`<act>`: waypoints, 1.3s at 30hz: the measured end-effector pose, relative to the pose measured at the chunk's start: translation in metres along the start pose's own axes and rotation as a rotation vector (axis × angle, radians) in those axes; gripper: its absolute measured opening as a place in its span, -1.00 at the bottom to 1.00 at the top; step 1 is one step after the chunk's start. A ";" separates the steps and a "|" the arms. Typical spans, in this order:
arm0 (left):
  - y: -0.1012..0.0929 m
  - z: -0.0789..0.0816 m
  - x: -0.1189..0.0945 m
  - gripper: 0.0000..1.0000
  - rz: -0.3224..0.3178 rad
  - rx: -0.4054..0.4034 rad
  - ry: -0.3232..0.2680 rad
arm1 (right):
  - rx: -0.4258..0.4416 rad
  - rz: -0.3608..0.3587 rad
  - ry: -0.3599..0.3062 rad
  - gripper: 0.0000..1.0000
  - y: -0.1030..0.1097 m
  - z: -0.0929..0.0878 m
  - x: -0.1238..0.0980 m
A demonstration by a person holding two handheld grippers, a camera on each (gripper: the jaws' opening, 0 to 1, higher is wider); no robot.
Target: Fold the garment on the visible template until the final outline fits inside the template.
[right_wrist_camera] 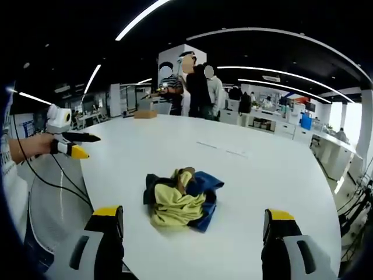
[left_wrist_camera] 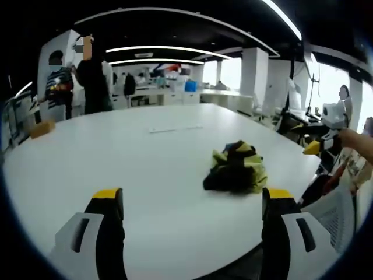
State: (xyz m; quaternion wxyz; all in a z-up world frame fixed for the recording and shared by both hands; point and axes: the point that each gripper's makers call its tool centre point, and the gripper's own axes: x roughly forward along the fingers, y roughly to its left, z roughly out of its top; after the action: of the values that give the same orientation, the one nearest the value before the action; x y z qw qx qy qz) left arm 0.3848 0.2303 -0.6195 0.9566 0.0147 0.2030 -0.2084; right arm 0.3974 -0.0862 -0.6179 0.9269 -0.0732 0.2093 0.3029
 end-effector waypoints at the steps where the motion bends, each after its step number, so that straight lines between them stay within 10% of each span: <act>1: 0.000 0.000 0.000 0.91 0.000 0.001 0.000 | 0.000 0.001 0.000 0.98 0.000 0.000 0.000; 39: 0.001 -0.001 0.005 0.84 -0.006 0.010 0.005 | 0.001 0.017 0.014 0.98 0.003 -0.007 0.002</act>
State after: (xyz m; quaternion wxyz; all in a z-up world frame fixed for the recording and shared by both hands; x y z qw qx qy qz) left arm 0.3893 0.2293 -0.6227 0.9554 0.0195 0.2043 -0.2126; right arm 0.3942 -0.0843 -0.6251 0.9229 -0.0728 0.2164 0.3101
